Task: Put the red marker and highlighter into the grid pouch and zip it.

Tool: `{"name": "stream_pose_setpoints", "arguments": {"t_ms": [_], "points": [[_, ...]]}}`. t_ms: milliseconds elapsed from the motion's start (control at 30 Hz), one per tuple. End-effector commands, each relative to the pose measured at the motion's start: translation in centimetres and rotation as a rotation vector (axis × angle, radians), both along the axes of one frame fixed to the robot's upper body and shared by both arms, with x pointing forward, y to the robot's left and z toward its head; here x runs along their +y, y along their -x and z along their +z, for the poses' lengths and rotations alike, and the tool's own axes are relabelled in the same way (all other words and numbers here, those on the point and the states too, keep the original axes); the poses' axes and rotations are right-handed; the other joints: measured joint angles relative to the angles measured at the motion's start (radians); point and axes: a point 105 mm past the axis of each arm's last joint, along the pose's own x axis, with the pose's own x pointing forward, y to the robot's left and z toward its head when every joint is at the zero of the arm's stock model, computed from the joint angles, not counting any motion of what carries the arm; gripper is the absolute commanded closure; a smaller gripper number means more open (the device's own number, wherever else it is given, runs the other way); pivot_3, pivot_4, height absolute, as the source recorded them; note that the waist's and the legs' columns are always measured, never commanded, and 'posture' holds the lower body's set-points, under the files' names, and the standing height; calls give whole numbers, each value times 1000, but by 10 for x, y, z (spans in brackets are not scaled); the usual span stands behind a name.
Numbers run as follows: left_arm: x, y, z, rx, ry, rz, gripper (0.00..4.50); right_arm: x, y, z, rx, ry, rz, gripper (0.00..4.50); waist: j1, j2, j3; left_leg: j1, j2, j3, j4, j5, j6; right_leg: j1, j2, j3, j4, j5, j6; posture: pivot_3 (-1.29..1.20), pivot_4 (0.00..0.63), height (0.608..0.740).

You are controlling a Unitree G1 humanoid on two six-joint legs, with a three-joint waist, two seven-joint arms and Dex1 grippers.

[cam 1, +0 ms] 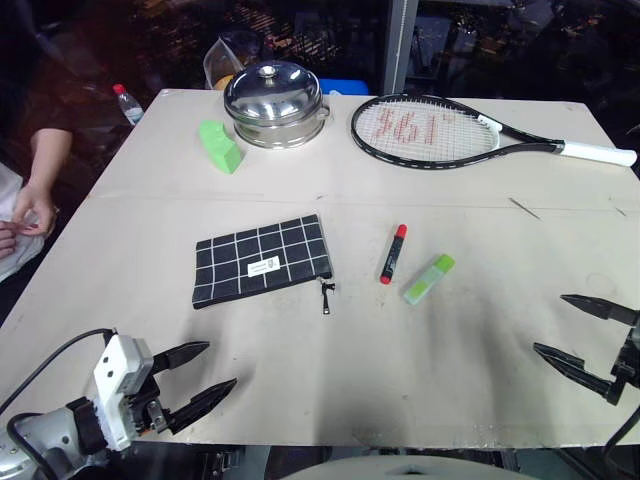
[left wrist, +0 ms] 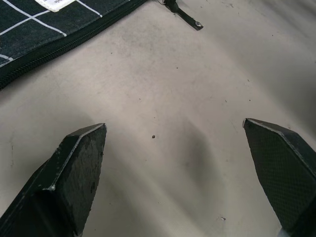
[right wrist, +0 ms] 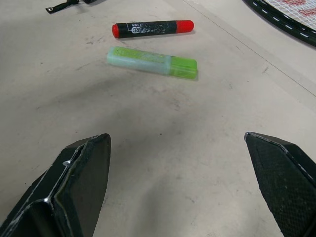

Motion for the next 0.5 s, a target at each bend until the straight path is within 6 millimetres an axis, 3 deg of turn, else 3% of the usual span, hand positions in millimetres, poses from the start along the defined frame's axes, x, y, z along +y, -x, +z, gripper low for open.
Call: {"name": "stream_pose_setpoints", "arguments": {"t_ms": [33,133,267,367,433,500], "points": [[-4,-16,16,-78,52,55,0,13,-7,15,-69,-20,-2,87,0,0,0,0,0,0,0,0,0,0,0,0,0,0,0,0,150,740],[-9,-47,38,-136,174,213,0,48,-17,35,-133,-120,32,87,1,1,0,0,0,0,1,0,0,0,0,0,1,0,0,0,150,740],[10,-61,48,-168,139,320,0,80,-15,53,-159,-208,131,87,1,0,-1,0,1,-1,1,2,4,2,1,1,2,1,-1,0,150,740],[38,-62,49,-295,-200,218,0,107,-3,59,-134,-217,288,87,-5,-1,-1,0,0,0,0,2,4,2,3,1,1,1,-1,0,150,740],[65,-68,49,-430,-521,101,0,114,-2,59,-125,-218,328,87,-3,-1,-1,0,1,-1,0,2,4,1,5,0,1,1,-1,0,150,740],[81,-76,50,-510,-703,26,0,117,-2,59,-124,-228,341,87,9,-1,-1,0,1,-1,-1,2,3,1,4,0,0,2,-4,0,150,740]]}}
